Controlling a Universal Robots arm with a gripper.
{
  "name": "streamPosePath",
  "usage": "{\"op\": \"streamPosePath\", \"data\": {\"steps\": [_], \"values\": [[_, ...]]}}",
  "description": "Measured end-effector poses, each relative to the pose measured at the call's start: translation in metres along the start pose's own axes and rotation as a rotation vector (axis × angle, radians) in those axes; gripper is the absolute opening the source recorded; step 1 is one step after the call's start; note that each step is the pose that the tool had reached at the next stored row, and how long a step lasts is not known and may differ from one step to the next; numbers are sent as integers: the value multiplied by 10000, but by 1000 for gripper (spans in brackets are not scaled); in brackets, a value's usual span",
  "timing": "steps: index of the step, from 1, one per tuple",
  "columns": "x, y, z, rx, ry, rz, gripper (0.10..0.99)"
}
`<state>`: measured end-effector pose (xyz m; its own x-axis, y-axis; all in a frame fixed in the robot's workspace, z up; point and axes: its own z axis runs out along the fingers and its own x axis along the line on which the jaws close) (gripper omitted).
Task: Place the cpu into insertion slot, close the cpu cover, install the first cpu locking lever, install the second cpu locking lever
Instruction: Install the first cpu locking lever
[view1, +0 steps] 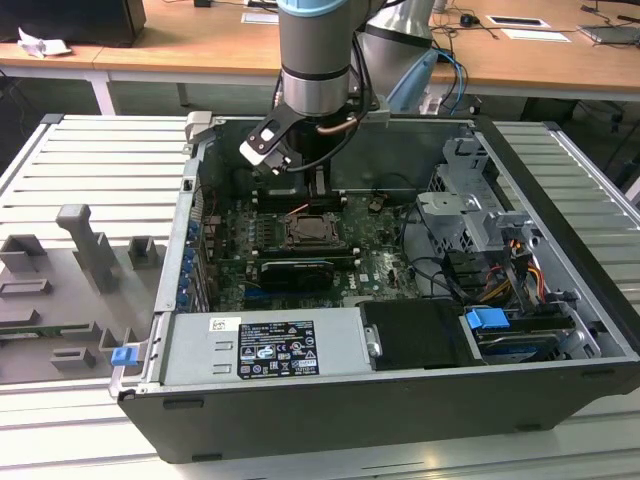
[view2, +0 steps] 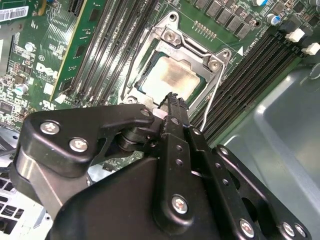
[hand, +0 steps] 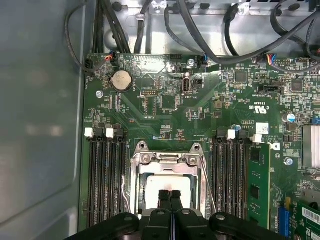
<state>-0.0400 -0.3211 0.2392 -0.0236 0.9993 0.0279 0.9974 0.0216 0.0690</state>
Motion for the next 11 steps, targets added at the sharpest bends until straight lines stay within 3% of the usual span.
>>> {"op": "streamPosePath", "data": {"steps": [11], "values": [[1,3,-42,1,-1,0,106]]}}
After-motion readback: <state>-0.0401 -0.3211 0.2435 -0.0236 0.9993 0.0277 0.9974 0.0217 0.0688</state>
